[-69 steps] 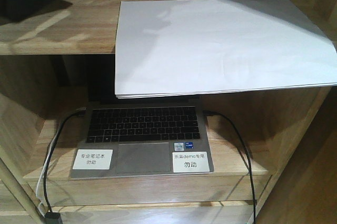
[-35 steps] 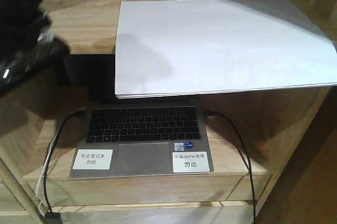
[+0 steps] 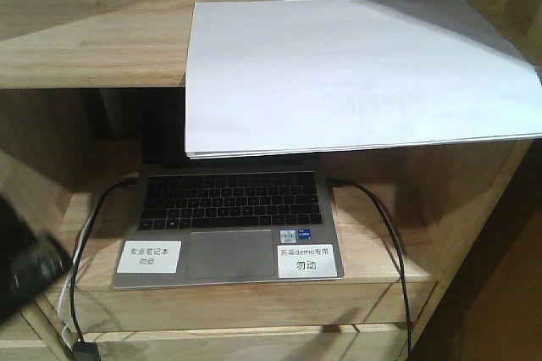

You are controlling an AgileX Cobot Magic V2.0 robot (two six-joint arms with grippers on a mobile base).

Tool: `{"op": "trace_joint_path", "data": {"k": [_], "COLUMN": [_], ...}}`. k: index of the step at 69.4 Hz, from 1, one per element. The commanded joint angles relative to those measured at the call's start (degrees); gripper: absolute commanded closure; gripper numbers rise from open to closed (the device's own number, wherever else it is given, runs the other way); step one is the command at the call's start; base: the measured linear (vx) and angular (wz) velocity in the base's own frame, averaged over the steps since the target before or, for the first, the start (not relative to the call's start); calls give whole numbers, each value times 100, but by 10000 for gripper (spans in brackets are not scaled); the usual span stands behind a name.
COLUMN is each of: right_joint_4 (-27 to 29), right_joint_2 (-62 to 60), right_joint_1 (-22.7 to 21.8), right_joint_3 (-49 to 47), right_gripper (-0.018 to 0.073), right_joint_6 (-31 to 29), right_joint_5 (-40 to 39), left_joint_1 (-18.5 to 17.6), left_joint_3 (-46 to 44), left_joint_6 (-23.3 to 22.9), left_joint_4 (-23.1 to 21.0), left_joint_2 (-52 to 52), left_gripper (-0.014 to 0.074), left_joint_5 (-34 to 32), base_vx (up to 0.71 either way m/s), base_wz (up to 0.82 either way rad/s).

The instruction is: Grab stapler and paper to desk for stapling

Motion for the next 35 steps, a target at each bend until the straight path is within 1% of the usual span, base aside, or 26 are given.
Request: {"op": "trace_joint_path", "data": {"k": [1, 11, 18, 35], "right_joint_4": [-41, -41, -41, -41], "right_joint_2": [-64, -64, -64, -64], "right_joint_1": [-10, -10, -10, -10], "right_joint_3": [28, 28, 28, 28], "right_gripper": [569, 569, 569, 569], "right_joint_6": [-33, -33, -33, -33], "right_joint_5": [-444, -444, -444, -444], "left_joint_1": [-13, -13, -13, -13], "left_joint_3": [347, 977, 1171, 1218], "left_joint_6": [162, 481, 578, 632], "left_joint_4": [-582, -995, -1146, -1153], "left_joint_2": [-306, -695, -809, -809], "left_gripper": [603, 603, 603, 603], "left_joint_5": [-687, -808, -912, -1094], "base_vx": [0, 0, 0, 0], "base_wz": [0, 0, 0, 0]}}
